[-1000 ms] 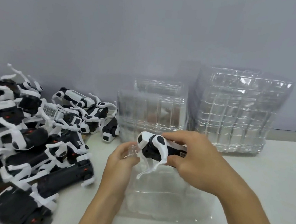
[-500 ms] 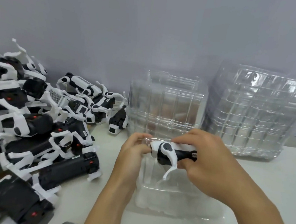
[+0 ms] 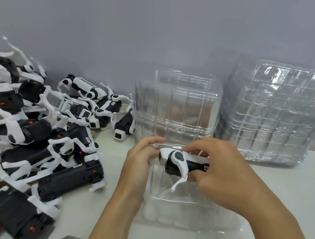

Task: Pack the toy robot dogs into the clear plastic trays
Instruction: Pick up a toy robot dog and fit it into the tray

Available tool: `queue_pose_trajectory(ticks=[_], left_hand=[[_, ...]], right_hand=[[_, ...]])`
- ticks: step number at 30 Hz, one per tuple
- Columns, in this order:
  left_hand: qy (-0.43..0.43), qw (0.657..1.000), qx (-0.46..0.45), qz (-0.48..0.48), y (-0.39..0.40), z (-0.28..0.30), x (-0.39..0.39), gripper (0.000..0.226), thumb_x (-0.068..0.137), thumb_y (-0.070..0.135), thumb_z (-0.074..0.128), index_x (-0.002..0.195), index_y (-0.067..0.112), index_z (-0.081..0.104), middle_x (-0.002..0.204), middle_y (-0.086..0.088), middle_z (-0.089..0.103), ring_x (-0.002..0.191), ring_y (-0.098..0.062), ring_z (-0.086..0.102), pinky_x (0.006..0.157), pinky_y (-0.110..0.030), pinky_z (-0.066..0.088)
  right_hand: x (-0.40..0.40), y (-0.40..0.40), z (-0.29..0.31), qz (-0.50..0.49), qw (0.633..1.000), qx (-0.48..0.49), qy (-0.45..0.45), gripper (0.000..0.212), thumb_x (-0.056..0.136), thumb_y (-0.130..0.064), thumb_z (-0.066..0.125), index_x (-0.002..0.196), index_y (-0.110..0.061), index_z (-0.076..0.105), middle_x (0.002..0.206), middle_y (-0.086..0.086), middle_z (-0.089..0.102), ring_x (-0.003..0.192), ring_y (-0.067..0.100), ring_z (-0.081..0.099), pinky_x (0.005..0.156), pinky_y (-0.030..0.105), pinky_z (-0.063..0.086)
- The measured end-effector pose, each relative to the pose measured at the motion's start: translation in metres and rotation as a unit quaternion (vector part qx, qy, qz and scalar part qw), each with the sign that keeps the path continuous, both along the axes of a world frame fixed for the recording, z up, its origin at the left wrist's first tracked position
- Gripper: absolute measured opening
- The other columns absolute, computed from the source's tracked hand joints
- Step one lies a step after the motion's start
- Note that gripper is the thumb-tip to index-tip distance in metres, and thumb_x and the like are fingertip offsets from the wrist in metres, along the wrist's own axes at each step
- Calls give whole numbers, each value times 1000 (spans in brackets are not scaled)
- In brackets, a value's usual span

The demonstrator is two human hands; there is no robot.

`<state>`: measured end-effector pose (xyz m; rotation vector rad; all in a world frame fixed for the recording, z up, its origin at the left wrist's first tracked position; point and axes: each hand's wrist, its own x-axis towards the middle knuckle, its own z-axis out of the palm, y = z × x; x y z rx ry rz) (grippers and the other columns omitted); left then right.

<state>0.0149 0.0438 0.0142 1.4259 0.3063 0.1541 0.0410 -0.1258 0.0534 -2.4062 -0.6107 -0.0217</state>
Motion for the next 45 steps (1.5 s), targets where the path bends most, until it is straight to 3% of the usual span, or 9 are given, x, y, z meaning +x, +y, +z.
queue_pose_trajectory(ticks=[3, 9, 20, 26, 30, 35, 40, 43, 45], left_hand=[[5, 1000, 5, -3, -2, 2, -1, 22, 71, 34, 63, 89, 28, 72, 96, -7, 71, 94, -25, 65, 89, -44, 50], [25, 1000, 10, 11, -5, 2, 0, 25, 68, 35, 68, 92, 34, 74, 102, -5, 71, 97, -27, 67, 91, -46, 52], [58, 998, -12, 21, -3, -4, 4, 18, 91, 5, 60, 97, 19, 69, 104, -10, 71, 88, -24, 64, 87, -46, 52], [57, 998, -5, 21, -4, -3, 4, 18, 91, 6, 60, 97, 19, 70, 107, -12, 70, 91, -26, 64, 91, -48, 52], [51, 998, -5, 23, -2, -3, 5, 18, 90, 4, 61, 97, 18, 71, 96, -6, 69, 85, -22, 64, 83, -42, 52], [48, 999, -5, 20, 2, -4, 5, 20, 88, 2, 63, 99, 17, 72, 68, 11, 68, 57, -3, 61, 54, -16, 46], [63, 998, -3, 19, 2, -2, 5, 21, 87, 2, 65, 97, 18, 73, 75, 6, 72, 66, -8, 65, 64, -24, 52], [87, 996, -4, 29, 4, 1, 7, 28, 80, -7, 64, 88, 17, 77, 90, -6, 76, 93, -28, 71, 93, -47, 56], [102, 994, -4, 38, 5, 1, 8, 34, 74, -12, 63, 78, 19, 78, 92, -10, 76, 99, -33, 71, 97, -52, 54]], right_hand=[[1, 0, -3, 4, 1000, 17, 0, 29, 69, -9, 75, 89, -30, 71, 83, -19, 61, 88, 0, 53, 72, 26, 48], [2, 2, -5, 6, 1000, 11, -25, 22, 67, -11, 71, 89, -10, 70, 79, -4, 61, 79, 15, 56, 72, 46, 52], [-4, 9, -4, 15, 998, -35, -41, 19, 70, -6, 65, 78, -23, 70, 75, -8, 54, 75, 11, 50, 63, 32, 46], [-3, 9, -5, 5, 999, -13, -29, 19, 68, -6, 66, 81, -19, 71, 74, -6, 57, 75, 11, 52, 66, 39, 49], [-2, 9, -5, 4, 1000, -11, -21, 17, 69, -7, 67, 83, -16, 71, 75, -6, 58, 74, 13, 53, 68, 42, 50], [-3, 11, -5, 11, 1000, -6, -22, 17, 71, -6, 68, 80, -20, 73, 74, -5, 58, 74, 12, 52, 67, 40, 50], [-3, 11, -6, 6, 1000, 3, -13, 18, 71, -5, 69, 82, -19, 73, 75, -6, 60, 75, 13, 55, 69, 43, 53], [-3, 11, -6, -4, 1000, 6, -5, 26, 70, -2, 71, 90, -18, 74, 83, -9, 67, 82, 14, 61, 74, 42, 57], [-4, 13, -6, -4, 1000, -4, 5, 37, 71, -1, 73, 98, -25, 74, 87, -12, 69, 87, 11, 63, 76, 38, 58]])
